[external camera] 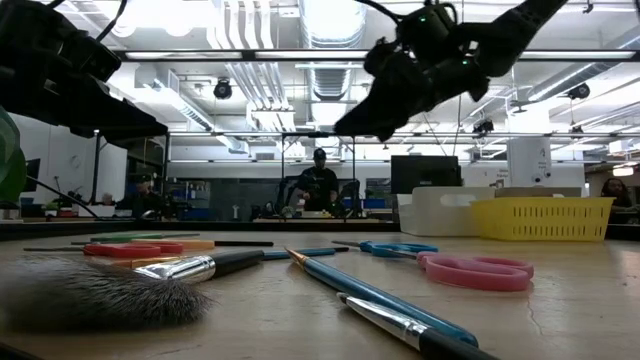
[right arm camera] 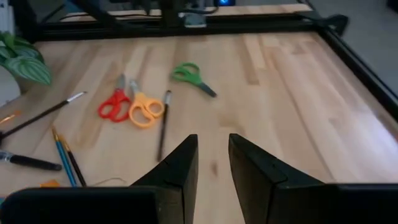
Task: Pick & Place Paint Supplies
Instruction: Put the black paint brush into the white bin
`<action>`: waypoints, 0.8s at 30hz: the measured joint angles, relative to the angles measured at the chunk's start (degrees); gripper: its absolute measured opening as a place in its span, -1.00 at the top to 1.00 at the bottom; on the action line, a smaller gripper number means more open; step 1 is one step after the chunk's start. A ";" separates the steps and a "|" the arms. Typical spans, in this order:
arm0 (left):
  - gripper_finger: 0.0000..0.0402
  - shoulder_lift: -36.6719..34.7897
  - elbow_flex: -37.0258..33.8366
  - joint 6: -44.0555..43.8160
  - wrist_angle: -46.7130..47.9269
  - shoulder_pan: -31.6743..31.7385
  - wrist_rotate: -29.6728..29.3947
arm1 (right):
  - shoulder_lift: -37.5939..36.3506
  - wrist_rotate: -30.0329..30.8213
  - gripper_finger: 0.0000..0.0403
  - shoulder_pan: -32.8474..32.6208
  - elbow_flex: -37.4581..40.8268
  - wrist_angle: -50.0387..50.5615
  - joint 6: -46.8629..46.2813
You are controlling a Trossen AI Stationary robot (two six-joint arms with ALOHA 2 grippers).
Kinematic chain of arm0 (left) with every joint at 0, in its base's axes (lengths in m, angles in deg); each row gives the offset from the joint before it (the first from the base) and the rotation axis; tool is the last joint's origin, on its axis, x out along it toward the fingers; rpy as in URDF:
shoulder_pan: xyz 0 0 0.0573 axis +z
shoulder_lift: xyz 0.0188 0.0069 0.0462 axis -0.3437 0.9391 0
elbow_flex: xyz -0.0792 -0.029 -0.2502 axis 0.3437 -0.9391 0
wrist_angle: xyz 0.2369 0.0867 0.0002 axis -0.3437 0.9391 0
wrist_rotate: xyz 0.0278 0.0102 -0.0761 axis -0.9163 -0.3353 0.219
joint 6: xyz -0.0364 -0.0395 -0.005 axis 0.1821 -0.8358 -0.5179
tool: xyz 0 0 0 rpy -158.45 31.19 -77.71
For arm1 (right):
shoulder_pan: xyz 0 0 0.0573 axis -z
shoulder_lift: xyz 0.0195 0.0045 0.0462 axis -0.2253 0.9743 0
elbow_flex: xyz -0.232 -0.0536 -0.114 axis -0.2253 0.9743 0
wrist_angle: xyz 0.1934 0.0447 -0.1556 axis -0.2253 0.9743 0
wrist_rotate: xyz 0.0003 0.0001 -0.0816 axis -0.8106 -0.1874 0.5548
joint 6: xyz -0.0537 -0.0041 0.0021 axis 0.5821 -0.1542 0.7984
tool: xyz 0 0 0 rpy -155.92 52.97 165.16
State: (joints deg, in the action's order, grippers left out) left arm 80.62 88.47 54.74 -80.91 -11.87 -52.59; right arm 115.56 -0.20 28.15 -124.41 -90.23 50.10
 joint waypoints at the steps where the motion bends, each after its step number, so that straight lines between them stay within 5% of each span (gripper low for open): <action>1: 0.16 0.00 0.00 0.00 -0.02 -0.02 0.02 | 1.47 0.00 0.56 -0.70 -1.02 -0.27 -0.06; 24: 0.16 -0.02 -0.01 0.00 -0.01 0.00 0.02 | 31.33 6.25 0.56 -10.50 -31.08 16.65 -4.76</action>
State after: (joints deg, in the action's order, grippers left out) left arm 80.60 88.46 54.74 -80.92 -11.87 -52.57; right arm 146.90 6.06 17.65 -155.49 -73.58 45.34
